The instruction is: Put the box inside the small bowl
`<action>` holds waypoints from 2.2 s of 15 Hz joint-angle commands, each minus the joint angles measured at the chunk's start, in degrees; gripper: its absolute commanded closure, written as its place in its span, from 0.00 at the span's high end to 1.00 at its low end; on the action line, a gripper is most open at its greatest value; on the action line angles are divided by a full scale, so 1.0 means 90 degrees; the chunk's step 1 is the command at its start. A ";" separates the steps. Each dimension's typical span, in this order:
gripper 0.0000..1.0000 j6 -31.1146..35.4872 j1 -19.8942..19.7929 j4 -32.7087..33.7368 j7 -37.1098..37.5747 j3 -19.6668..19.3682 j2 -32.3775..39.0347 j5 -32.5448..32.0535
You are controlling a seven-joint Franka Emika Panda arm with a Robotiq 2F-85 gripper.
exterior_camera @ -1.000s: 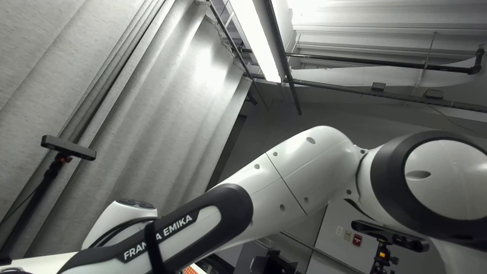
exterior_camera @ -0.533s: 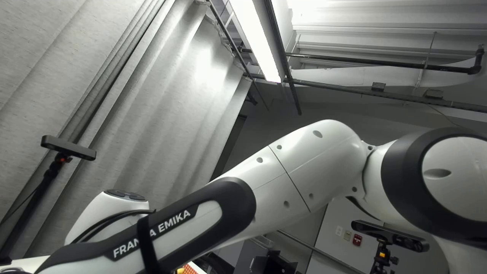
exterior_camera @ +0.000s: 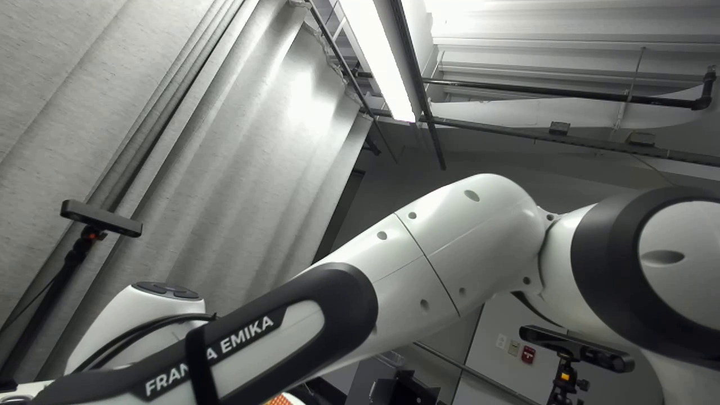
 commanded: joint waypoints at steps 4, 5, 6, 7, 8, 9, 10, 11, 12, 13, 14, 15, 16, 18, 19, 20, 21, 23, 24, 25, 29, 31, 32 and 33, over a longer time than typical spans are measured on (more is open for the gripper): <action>0.28 0.0048 0.0083 0.0014 0.0247 0.0096 0.0192 -0.0007; 0.28 0.0062 0.0101 0.0017 0.0274 0.0072 0.0239 -0.0035; 0.28 0.0062 0.0099 0.0025 0.0282 0.0062 0.0286 -0.0033; 0.28 0.0067 0.0100 0.0028 0.0293 0.0042 0.0334 -0.0047; 0.28 0.0061 0.0105 0.0033 0.0297 0.0024 0.0369 -0.0065; 0.28 0.0052 0.0108 0.0038 0.0297 0.0006 0.0406 -0.0073; 0.28 0.0042 0.0112 0.0050 0.0295 -0.0010 0.0438 -0.0079; 0.28 0.0032 0.0119 0.0068 0.0295 -0.0031 0.0469 -0.0095; 0.28 0.0023 0.0121 0.0087 0.0292 -0.0047 0.0497 -0.0101; 0.28 0.0009 0.0123 0.0110 0.0292 -0.0062 0.0523 -0.0105; 0.28 0.0002 0.0123 0.0127 0.0289 -0.0072 0.0537 -0.0105; 0.28 -0.0009 0.0127 0.0140 0.0288 -0.0088 0.0539 -0.0120; 0.28 -0.0018 0.0130 0.0145 0.0295 -0.0103 0.0536 -0.0128; 0.28 -0.0041 0.0130 0.0154 0.0298 -0.0129 0.0504 -0.0142; 0.28 -0.0059 0.0131 0.0166 0.0301 -0.0145 0.0489 -0.0154; 0.28 -0.0066 0.0134 0.0179 0.0305 -0.0162 0.0482 -0.0167; 0.28 -0.0069 0.0133 0.0197 0.0307 -0.0172 0.0482 -0.0172; 0.28 -0.0080 0.0135 0.0257 0.0308 -0.0175 0.0516 -0.0172; 0.28 -0.0094 0.0153 0.0282 0.0315 -0.0184 0.0534 -0.0197; 0.28 -0.0099 0.0169 0.0298 0.0327 -0.0193 0.0544 -0.0220; 0.78 -0.0138 0.0168 0.0369 0.0316 -0.0169 0.0560 -0.0211; 0.86 -0.0143 0.0172 0.0401 0.0316 -0.0164 0.0576 -0.0204; 0.95 -0.0144 0.0171 0.0409 0.0311 -0.0158 0.0582 -0.0196; 0.99 -0.0144 0.0170 0.0414 0.0305 -0.0152 0.0587 -0.0190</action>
